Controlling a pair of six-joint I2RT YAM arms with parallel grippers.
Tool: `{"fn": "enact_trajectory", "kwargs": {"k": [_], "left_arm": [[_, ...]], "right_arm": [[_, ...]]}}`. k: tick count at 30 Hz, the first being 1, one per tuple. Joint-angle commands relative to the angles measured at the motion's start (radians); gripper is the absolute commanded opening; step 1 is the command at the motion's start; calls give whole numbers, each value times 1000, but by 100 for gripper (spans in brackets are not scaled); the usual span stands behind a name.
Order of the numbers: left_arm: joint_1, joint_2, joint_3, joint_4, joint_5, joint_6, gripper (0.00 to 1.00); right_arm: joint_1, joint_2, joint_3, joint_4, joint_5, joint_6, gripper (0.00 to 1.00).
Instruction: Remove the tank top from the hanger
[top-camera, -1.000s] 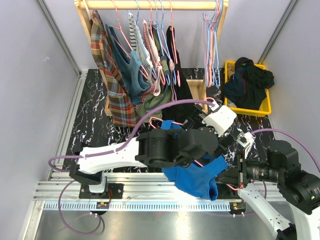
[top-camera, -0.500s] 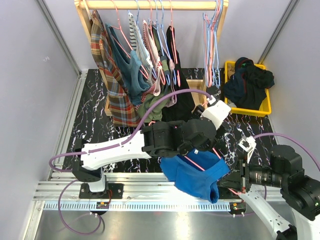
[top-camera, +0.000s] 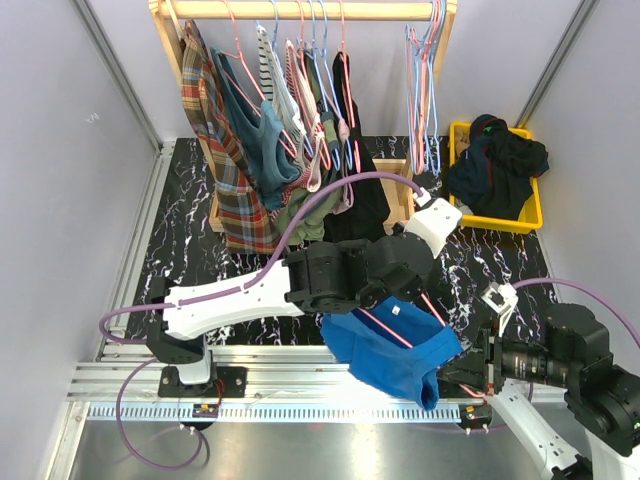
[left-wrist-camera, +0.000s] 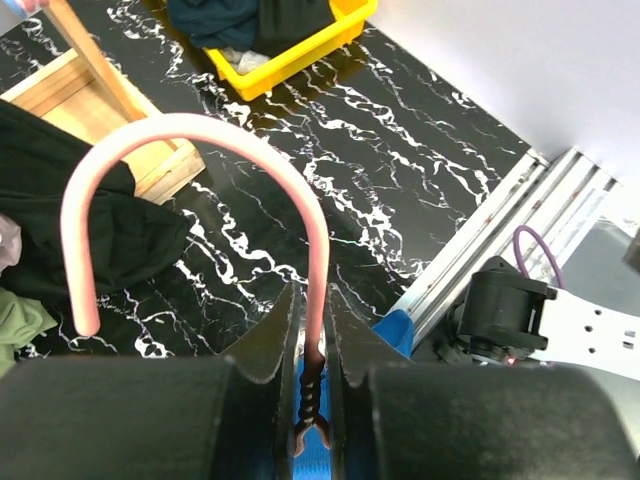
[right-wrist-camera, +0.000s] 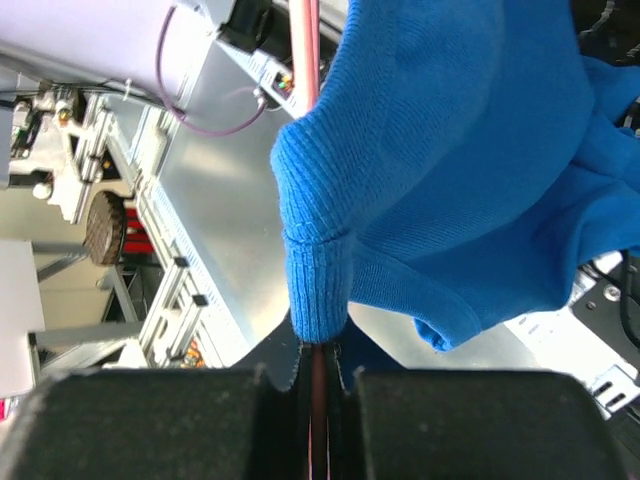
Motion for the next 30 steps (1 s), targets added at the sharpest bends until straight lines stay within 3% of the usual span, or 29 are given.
{"fn": "enact_trajectory", "kwargs": {"k": [1,4,5,7,10,15,20,22,27,30], "left_arm": [[-9,20,18,-81,-34,0,0],[-9,12,1,-89,-68,-8,0],[-7,3,-6,-88,-77,-14,0],[-6,-8,-28,-88,-104,-22,0],[2,-26,-57,-97,-140,-46,0],[27,-66,-131,-95,-198,-107,0],[36,-48,-123,-160,-370,-205,0],[39,-35,-111,-180,-458,-238,0],[40,35,-18,-192,-577,-292,0],[40,104,91,-212,-592,-287,0]], "right_arm": [[-13,-10,14,31,125,47,6],[-13,-18,-6,61,174,77,15],[-11,-22,-14,71,180,86,26],[-11,-36,-27,96,235,120,67],[-13,-53,-35,122,324,159,99],[-13,-70,-29,121,547,221,100],[-11,-64,-15,75,770,278,100],[-11,-58,-27,93,739,277,100],[-14,-58,-125,218,409,284,98],[-19,-87,-147,245,392,297,95]]}}
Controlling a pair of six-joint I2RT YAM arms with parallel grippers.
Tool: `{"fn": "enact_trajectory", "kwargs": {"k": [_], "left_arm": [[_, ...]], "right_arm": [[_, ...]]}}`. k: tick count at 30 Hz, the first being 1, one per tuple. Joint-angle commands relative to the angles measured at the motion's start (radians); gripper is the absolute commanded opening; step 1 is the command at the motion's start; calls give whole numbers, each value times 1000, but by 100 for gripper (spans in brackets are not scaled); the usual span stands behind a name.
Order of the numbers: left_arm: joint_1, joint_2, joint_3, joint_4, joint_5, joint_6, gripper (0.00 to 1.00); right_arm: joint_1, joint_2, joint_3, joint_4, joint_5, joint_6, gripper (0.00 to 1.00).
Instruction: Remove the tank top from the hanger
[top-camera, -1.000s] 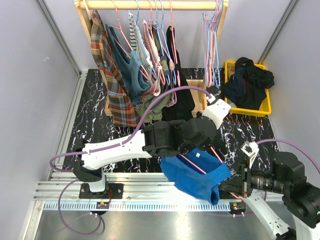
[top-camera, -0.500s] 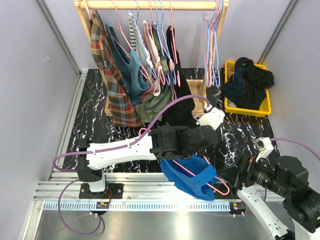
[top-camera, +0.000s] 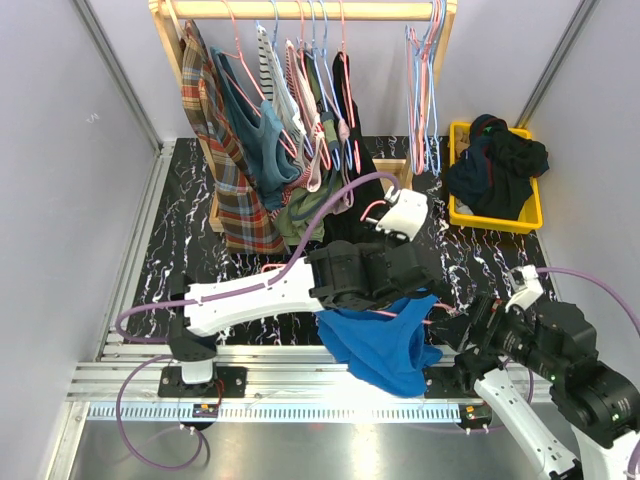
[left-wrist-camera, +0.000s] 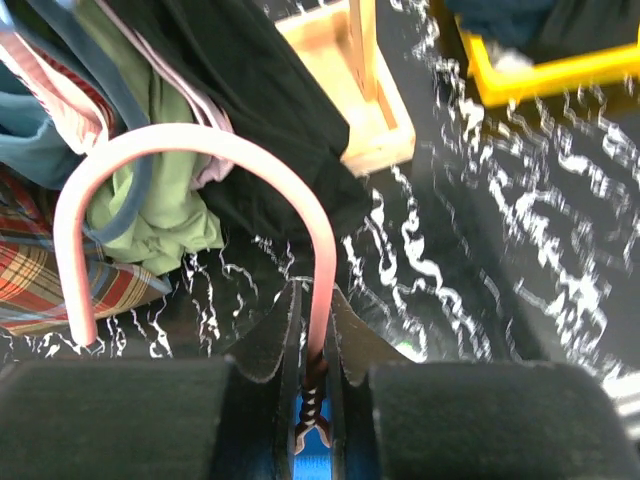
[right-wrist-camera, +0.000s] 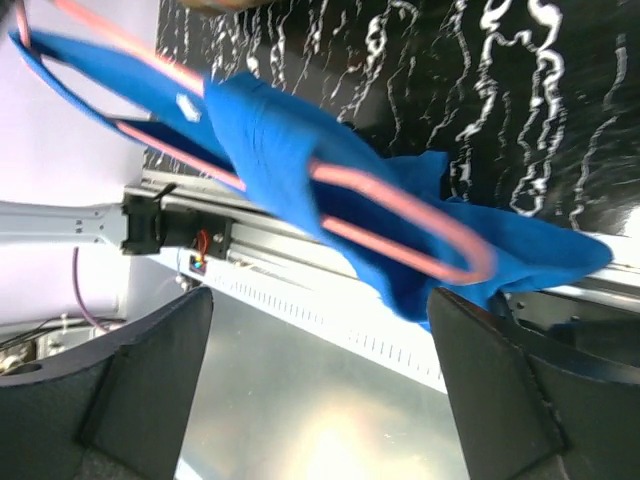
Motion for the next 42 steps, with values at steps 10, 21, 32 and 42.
{"fn": "enact_trajectory", "kwargs": {"k": [10,21,32,42], "left_arm": [[2,235,422,-136,-75,-60,0],[1,144,279,-63,-12,-91,0],[8,86,187,-14,-15,-88,0],[96,-147,-172,14,-87,-151,0]], "right_arm": [[-16,-17,-98,179,53,18,76],[-16,6,-199,292,114,7,61],[-16,-4,-235,367,38,40,0],[-16,32,-49,48,373,75,0]]}}
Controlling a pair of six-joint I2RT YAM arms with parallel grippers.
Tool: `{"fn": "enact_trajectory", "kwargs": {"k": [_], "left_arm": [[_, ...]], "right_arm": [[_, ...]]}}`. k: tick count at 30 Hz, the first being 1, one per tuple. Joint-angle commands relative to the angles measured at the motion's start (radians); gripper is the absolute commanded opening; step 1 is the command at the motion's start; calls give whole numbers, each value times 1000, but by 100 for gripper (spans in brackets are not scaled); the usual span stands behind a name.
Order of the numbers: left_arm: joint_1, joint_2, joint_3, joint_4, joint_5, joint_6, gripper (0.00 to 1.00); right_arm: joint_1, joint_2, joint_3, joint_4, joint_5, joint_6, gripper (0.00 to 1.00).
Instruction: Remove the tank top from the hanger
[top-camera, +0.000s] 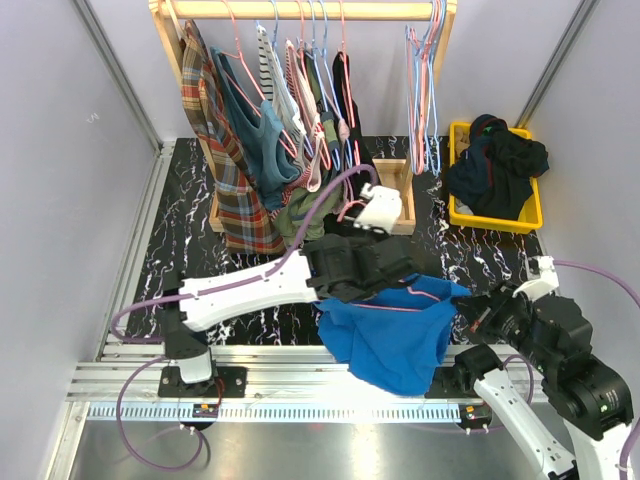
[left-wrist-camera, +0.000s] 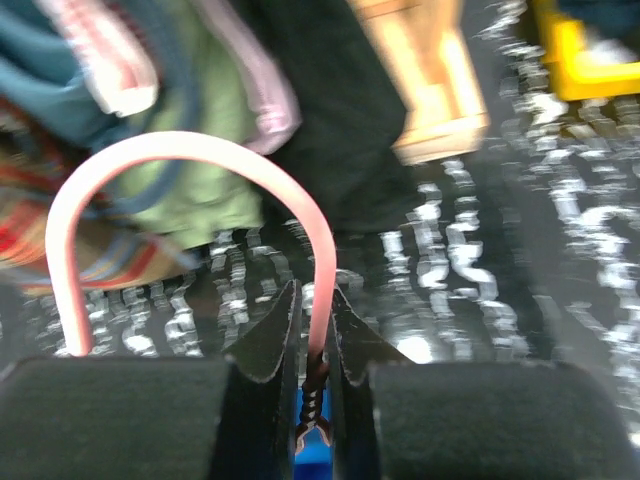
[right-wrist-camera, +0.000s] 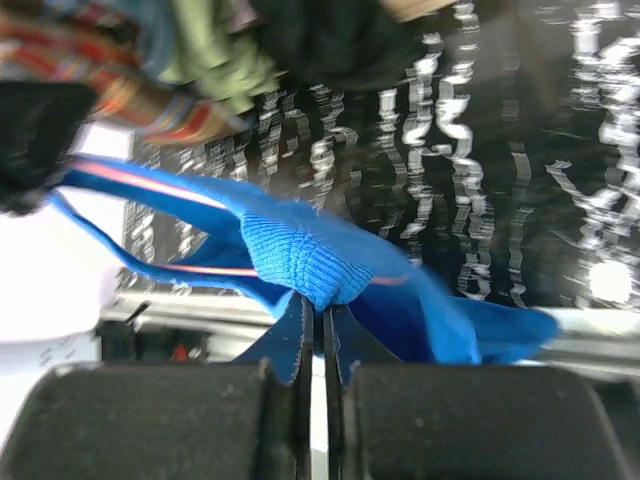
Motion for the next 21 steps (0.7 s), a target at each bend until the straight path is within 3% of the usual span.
{"fn": "enact_trajectory", "kwargs": {"k": [1,6,14,19,21], "left_arm": [[35,-170,-94,86,-72,-30,0],[53,-256,-189,123,-78,-30,0],[55,-399,-305,282,79,0,0],[82,-590,-508,567,241,3,0],[84,-613,-548,598,252,-15,0]], "right_arm": [[-4,42,18,-123,167,32,0],[-4,33,-71,-108,193,80,0],[-5,19,-194,29,93,98,0],[-5,-15,-322,338,-288,46,0],[-5,-6,-395,453,-439,66,0]]}}
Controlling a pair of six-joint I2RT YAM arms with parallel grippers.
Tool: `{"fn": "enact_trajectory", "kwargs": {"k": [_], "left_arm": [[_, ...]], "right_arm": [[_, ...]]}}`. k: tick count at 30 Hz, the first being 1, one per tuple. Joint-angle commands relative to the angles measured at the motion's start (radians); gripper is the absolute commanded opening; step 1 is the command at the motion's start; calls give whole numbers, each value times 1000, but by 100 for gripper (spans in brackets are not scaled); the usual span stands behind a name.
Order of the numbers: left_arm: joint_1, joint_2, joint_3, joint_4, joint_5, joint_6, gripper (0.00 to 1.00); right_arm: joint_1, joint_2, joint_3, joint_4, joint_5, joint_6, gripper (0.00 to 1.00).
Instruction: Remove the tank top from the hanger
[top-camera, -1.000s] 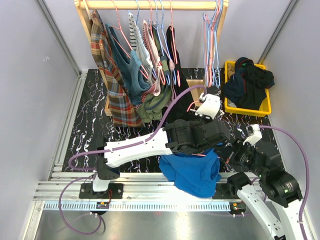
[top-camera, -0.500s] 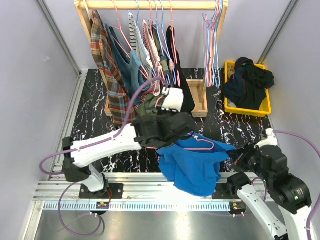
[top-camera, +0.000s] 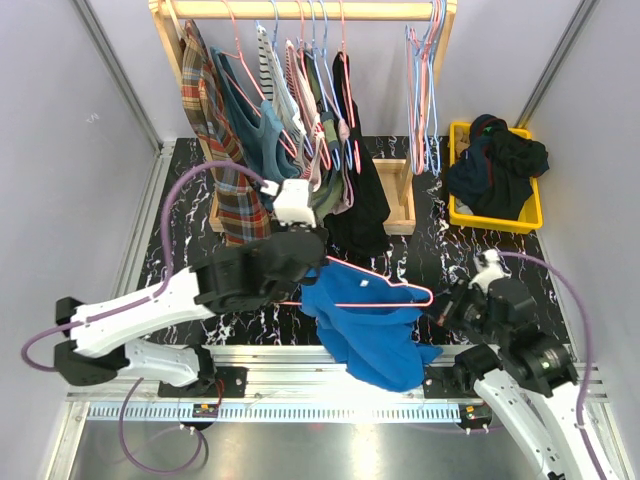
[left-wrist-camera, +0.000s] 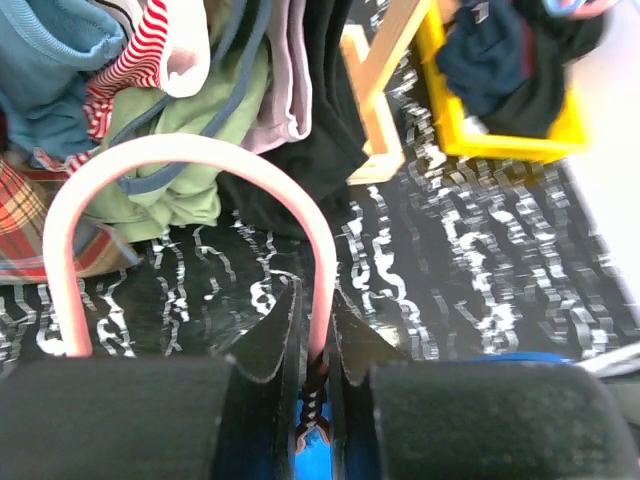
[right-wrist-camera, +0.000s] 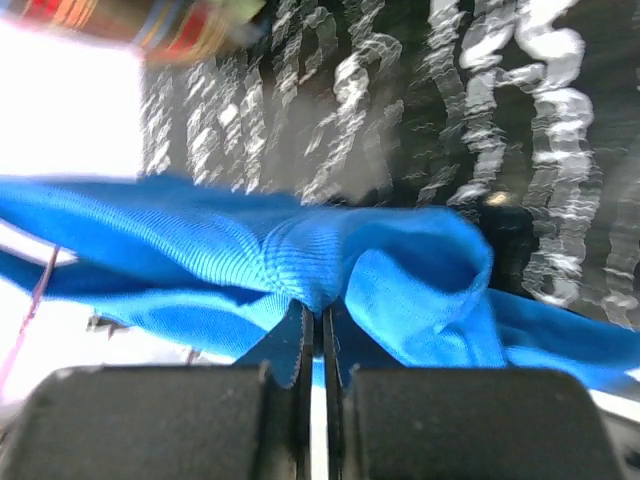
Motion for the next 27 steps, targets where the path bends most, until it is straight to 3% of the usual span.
{"fn": "enact_trajectory", "kwargs": {"k": [1,5,9,13,18,21,22,24,25,27], "left_arm": [[11,-83,-37,254,79,-23,0],[13,-129,-140,447,139,-37,0],[13,-97,-126,524,183,-46,0],[13,-91,-158,651,231,-79,0],[19,-137,-161,601,251,-61,0],[56,-204,-226,553,320,-80,0],[68,-214,-232,483,346,-78,0],[70,-206,-195,353,351,-34,0],[71,-201,-183,225,352,-21,0],[71,-197,-178,135,364,38,0]], "right_arm": [[-4,6,-88,283,-307,8,0],[-2,9,-156,375,-434,15,0],[-4,53,-147,376,-496,-26,0],[-4,98,-119,324,-465,-75,0],[-4,173,-78,195,-361,-133,0],[-4,210,-61,155,-332,-153,15],[-4,213,-56,147,-328,-153,47],[-4,208,11,89,-267,-155,75],[-2,202,40,71,-247,-156,99],[-4,190,143,6,-166,-175,100]]}}
